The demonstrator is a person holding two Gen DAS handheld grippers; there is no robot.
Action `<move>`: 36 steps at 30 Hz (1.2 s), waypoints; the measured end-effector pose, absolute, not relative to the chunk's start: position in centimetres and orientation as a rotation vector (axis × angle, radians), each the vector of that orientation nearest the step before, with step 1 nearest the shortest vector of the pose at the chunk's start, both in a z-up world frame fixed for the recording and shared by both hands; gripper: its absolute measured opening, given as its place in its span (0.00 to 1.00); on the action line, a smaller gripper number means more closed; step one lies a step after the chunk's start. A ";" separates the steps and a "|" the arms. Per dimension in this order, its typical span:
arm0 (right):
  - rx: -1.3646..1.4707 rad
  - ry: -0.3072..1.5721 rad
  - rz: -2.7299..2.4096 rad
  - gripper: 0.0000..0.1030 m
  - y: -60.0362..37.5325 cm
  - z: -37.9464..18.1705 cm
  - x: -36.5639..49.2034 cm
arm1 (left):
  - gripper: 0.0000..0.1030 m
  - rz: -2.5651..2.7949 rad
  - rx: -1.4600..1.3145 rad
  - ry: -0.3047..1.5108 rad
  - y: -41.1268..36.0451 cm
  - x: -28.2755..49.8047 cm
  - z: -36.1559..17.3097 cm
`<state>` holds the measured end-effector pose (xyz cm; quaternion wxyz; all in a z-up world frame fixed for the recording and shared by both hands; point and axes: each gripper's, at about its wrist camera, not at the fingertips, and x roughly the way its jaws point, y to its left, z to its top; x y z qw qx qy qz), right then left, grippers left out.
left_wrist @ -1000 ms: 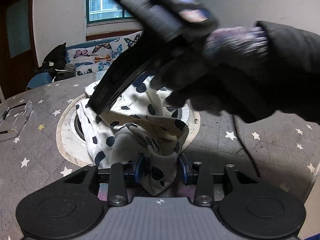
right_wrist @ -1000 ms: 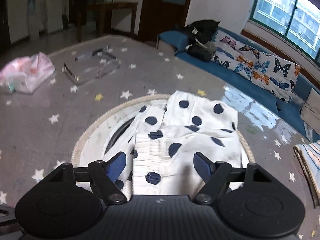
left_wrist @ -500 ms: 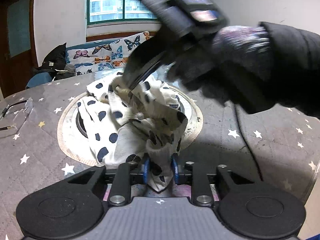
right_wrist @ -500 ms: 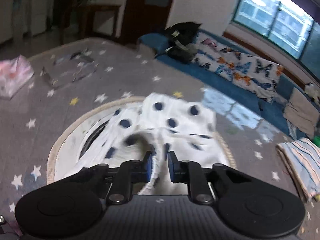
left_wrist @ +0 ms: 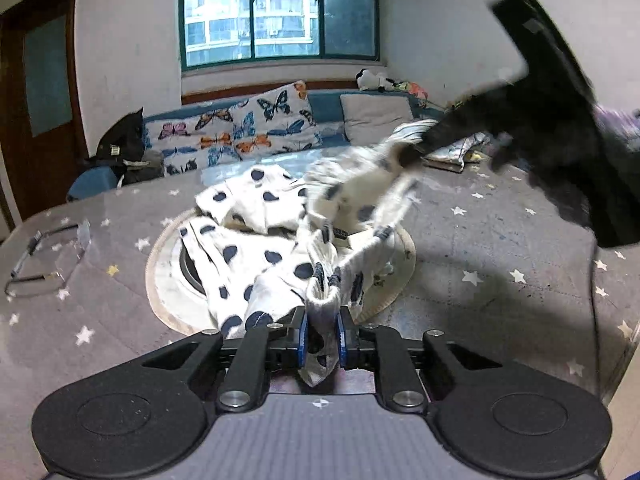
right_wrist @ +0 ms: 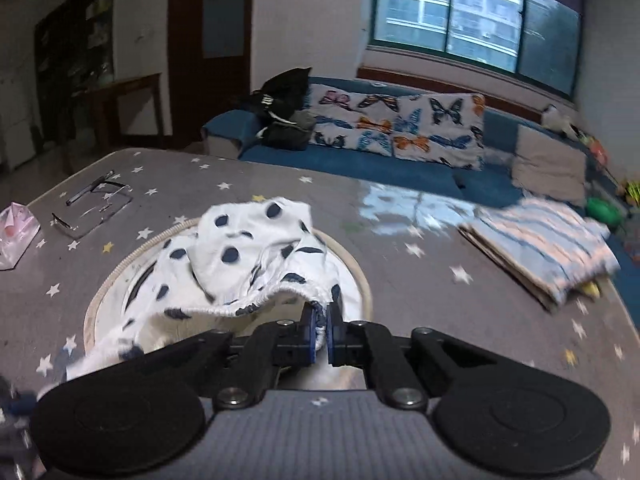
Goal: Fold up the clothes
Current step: 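Lift the trousers by the waistband and spread them flat, then open both tools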
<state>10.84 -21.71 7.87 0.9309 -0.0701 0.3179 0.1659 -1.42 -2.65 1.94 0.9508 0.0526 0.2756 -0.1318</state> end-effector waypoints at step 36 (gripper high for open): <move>0.080 0.939 0.499 0.13 -27.2 1.3 4.1 | 0.15 -0.361 0.232 0.637 -0.8 -8.4 1.0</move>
